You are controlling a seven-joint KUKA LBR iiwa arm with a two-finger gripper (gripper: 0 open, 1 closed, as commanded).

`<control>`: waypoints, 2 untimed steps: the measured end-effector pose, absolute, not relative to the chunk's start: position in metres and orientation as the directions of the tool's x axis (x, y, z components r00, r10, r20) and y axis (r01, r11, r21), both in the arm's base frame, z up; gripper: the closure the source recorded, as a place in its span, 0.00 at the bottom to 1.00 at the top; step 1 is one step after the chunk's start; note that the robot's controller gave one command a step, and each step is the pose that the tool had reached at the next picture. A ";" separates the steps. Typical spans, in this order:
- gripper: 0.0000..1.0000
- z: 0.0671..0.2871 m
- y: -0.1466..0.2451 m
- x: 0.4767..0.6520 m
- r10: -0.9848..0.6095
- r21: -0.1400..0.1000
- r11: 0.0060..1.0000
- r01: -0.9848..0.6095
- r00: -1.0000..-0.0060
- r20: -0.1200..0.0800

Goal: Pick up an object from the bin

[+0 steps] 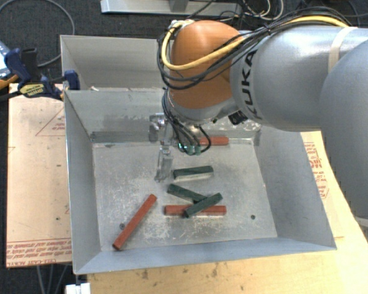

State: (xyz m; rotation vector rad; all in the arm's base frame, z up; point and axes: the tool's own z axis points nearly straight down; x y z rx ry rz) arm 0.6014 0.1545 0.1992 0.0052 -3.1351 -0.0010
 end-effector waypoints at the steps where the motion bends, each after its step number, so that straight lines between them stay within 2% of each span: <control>1: 0.00 0.068 0.191 0.530 -0.632 0.003 0.775 -0.632 -0.775 0.003; 2: 0.00 0.101 0.207 0.510 -0.743 0.001 0.670 -0.743 -0.670 -0.003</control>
Offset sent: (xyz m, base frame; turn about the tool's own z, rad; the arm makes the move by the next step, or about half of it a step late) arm -0.0694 0.0356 -0.1292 -0.6814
